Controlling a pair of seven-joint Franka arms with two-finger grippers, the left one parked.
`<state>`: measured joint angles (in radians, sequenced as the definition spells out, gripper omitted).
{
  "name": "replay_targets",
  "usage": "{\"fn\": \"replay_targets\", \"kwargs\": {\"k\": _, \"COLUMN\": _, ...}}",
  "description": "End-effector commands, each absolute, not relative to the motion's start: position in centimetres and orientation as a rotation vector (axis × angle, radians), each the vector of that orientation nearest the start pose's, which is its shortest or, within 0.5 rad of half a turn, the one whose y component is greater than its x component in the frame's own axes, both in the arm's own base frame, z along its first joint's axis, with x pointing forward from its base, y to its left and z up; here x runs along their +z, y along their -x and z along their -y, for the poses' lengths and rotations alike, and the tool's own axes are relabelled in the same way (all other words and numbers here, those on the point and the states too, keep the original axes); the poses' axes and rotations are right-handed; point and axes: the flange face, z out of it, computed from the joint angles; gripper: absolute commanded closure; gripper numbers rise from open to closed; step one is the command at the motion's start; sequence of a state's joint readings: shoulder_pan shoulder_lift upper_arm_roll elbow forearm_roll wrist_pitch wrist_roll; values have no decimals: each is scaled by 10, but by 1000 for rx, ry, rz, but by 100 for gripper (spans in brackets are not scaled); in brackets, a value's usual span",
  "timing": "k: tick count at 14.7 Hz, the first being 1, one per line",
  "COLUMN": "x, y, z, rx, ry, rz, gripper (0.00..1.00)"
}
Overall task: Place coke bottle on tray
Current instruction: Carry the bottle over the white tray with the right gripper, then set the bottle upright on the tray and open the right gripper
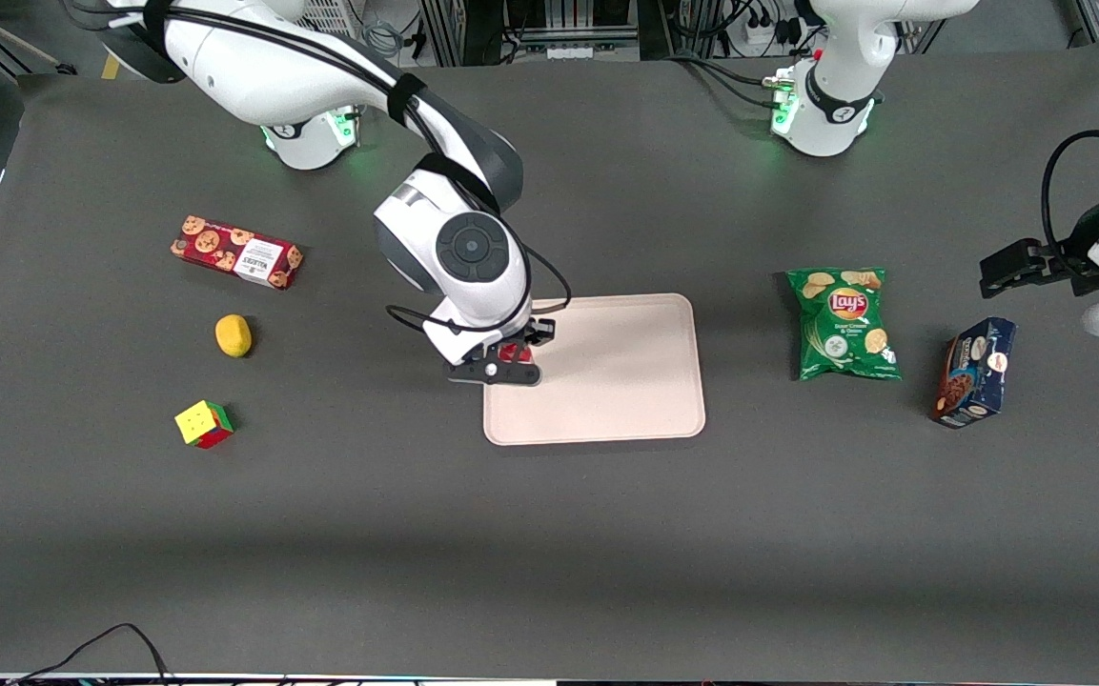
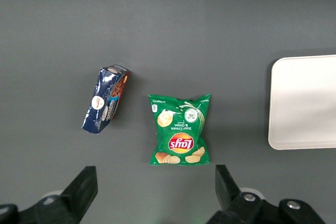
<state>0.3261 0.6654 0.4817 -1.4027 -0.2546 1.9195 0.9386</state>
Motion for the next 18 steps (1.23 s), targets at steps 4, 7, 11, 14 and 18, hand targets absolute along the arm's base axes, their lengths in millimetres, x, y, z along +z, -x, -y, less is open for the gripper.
{"fn": "replay_targets", "kwargs": {"k": 4, "x": 327, "y": -553, "z": -448, "rx": 86, "ry": 3146, "rz": -220, "gripper": 87}}
{"fn": "replay_targets", "kwargs": {"k": 7, "x": 325, "y": -553, "z": -446, "rx": 87, "ry": 3147, "rz": -225, "gripper": 11}}
{"fn": "replay_targets", "kwargs": {"k": 11, "x": 333, "y": -554, "z": -445, "rx": 77, "ry": 3139, "rz": -241, "gripper": 0}}
{"fn": "replay_targets", "kwargs": {"k": 14, "x": 396, "y": -562, "z": -426, "rx": -27, "ry": 3100, "rz": -310, "gripper": 0}}
{"fn": "replay_targets", "kwargs": {"k": 18, "x": 488, "y": -571, "z": -350, "rx": -60, "ry": 3030, "rz": -298, "gripper": 0}}
